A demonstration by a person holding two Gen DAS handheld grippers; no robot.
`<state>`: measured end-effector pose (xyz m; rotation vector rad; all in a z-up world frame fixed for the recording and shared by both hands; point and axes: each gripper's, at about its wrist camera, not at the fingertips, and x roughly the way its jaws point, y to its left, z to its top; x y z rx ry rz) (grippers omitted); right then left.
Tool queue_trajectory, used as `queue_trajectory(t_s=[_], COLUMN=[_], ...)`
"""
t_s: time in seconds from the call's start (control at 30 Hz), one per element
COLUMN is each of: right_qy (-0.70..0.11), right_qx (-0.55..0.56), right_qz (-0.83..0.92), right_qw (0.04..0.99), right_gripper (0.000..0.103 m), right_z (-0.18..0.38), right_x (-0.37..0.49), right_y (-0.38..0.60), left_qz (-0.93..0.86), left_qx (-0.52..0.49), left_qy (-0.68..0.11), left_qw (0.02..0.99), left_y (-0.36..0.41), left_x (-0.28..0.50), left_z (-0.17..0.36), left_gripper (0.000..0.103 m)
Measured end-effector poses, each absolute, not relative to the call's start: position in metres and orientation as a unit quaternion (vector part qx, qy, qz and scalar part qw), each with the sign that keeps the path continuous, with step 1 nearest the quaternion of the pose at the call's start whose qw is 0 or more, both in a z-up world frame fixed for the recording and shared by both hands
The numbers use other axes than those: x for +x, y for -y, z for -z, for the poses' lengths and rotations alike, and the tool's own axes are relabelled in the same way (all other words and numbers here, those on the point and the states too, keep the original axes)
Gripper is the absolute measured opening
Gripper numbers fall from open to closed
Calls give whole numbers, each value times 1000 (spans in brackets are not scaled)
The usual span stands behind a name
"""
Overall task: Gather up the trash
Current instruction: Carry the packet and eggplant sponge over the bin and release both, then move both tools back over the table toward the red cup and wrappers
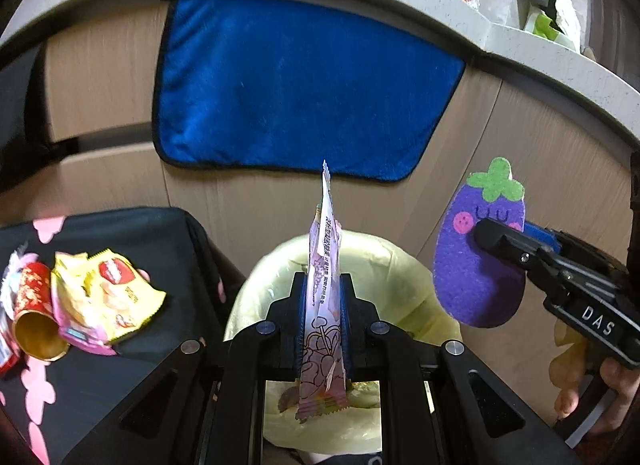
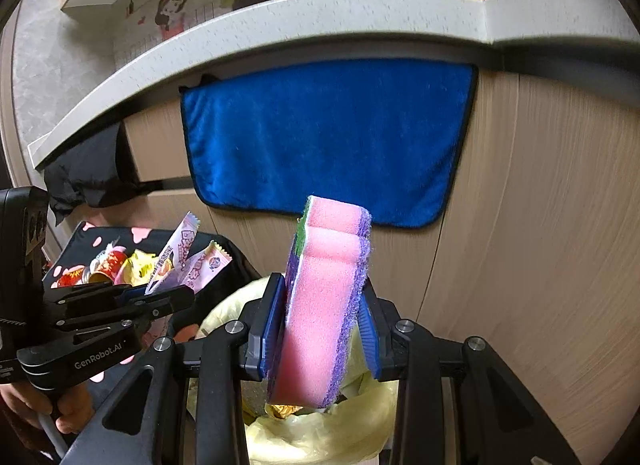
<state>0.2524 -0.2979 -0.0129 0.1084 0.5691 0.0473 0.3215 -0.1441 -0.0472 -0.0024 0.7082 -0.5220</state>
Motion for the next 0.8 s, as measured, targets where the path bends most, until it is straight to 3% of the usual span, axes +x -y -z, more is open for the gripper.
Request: queue_trajectory(t_s=[0.17, 0.23, 0.3, 0.7, 0.8], right_qy=[-295, -301, -306, -332, -337], right_qx=[57, 58, 58, 53, 61], right_qz=[-22, -21, -20, -19, -19], right_qw=[954, 952, 950, 941, 939], right_gripper=[32, 32, 32, 32, 42], right_z=[21, 25, 29, 47, 49], right_x=[256, 258, 260, 277, 280], right_y=[299, 300, 300, 284, 281], left_qz=[273, 286, 286, 234, 215], left_qx=[-23, -30, -36, -69, -62], left_qy=[-355, -358, -359, -365, -359], left_qw=[894, 888, 888, 898, 906], left_y=[144, 142, 138, 81, 67], left_x=[331, 335, 337, 331, 328], left_z=[55, 56, 55, 47, 47], left_gripper=[19, 35, 40, 41, 41])
